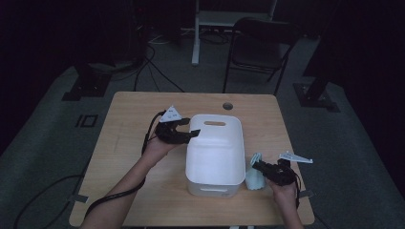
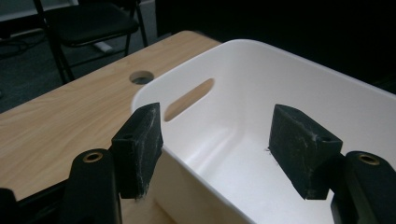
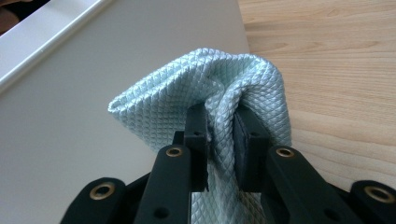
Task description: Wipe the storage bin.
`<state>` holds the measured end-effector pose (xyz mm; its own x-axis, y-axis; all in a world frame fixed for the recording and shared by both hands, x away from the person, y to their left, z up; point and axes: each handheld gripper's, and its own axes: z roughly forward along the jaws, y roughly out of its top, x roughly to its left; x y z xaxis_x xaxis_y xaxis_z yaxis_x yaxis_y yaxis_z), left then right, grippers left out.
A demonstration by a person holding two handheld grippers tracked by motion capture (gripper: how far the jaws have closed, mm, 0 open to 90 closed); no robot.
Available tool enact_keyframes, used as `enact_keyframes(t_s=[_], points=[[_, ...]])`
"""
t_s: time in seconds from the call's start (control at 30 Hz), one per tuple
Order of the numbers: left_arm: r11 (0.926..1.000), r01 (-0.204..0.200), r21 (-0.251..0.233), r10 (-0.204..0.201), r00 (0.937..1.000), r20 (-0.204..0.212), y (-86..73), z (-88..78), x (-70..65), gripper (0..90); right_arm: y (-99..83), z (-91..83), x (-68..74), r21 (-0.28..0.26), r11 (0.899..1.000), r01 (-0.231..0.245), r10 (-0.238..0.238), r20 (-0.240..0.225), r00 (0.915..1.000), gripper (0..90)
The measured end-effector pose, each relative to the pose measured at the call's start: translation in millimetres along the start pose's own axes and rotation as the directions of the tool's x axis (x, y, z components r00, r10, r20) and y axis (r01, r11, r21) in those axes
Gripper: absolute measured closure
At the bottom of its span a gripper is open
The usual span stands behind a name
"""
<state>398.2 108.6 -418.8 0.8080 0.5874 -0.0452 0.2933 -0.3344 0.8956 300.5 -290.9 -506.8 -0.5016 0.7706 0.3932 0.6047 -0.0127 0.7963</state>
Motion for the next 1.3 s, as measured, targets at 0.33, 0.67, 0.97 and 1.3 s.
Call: enact_keyframes(t_s=[0.33, 0.67, 0.97, 1.3], points=[[0.9994, 0.031, 0.015, -0.031, 0.9994, -0.013, 2.7, 24.0, 28.0, 35.0, -2.4, -0.7, -4.4, -0.001, 1.000, -0.014, 0.014, -0.002, 0.9999, 77.5], [0.9986, 0.051, 0.010, -0.052, 0.9975, 0.048, 7.6, 40.1, 52.1, 36.4, -4.7, -0.9, -5.5, 0.001, 1.000, -0.026, 0.026, -0.009, 0.9996, 77.6], [0.9987, 0.047, 0.022, -0.048, 0.9972, 0.057, 8.2, 56.9, 60.5, 40.0, -7.0, -1.5, -8.2, 0.004, 0.999, -0.035, 0.035, -0.010, 0.9993, 77.6], [0.9981, -0.007, 0.062, 0.002, 0.9958, 0.091, 8.9, 70.5, 56.6, 51.0, -7.3, -1.0, -6.3, 0.007, 1.000, -0.030, 0.031, -0.019, 0.9994, 77.6]])
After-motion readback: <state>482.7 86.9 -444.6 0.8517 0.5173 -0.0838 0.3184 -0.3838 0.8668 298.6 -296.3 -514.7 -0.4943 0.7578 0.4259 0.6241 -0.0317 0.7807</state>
